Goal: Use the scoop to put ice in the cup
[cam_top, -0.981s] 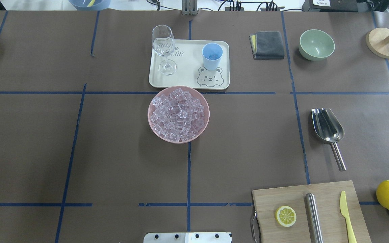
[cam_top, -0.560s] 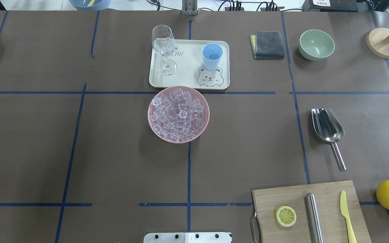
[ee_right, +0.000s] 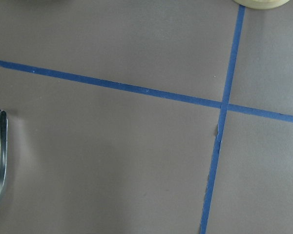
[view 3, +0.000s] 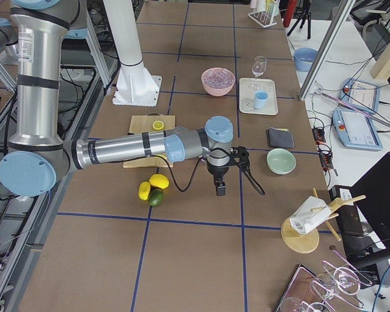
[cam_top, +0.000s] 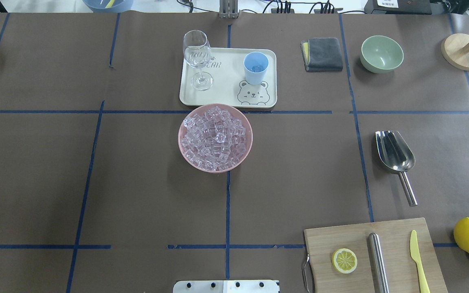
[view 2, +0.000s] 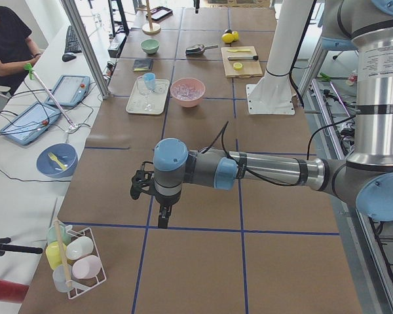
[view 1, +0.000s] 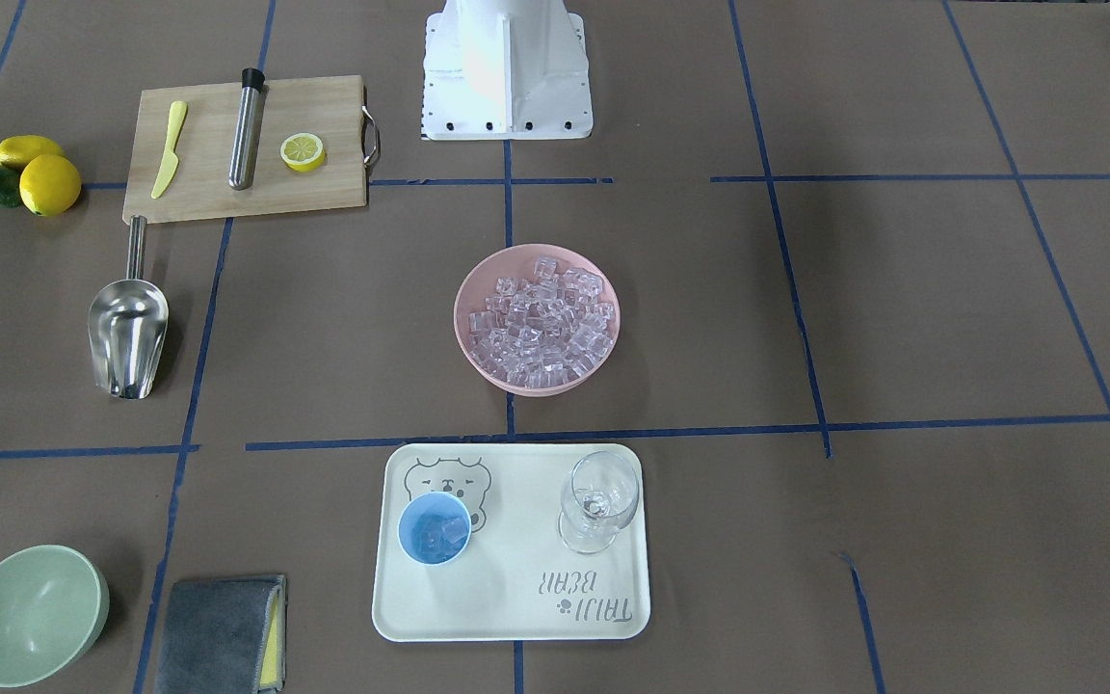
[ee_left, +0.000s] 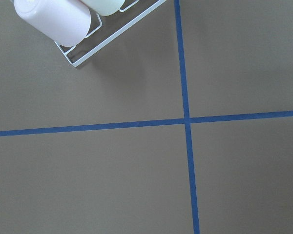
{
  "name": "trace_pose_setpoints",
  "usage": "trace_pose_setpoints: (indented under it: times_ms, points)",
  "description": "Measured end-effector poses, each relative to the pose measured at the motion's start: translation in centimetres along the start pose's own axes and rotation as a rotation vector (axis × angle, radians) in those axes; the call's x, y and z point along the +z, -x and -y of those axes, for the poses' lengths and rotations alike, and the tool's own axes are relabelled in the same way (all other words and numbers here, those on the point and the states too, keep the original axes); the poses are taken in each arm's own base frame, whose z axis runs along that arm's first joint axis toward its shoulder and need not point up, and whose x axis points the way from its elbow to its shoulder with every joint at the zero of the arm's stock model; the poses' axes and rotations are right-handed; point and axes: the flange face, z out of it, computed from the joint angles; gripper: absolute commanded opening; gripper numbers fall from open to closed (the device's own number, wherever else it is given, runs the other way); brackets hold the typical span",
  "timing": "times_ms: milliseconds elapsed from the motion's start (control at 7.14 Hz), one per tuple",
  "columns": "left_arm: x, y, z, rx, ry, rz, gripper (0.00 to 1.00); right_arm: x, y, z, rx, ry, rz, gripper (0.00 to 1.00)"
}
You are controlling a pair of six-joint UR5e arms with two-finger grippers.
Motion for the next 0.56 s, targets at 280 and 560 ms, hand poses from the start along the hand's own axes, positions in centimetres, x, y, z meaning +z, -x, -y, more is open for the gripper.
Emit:
trace_pose_setpoints:
  times_ms: [280, 560]
  points:
    - [2.0, -3.6, 0.7, -0.039, 0.057, -0.070, 1.00, -0.6, -1.2, 0.6, -0.013, 0.026, -0.007, 1.00]
    - [2.4, -5.0, 1.1, -0.067, 0.074, -0.082, 1.00, -0.1, -2.5, 0.5, -0.022, 0.042, -0.010, 1.00]
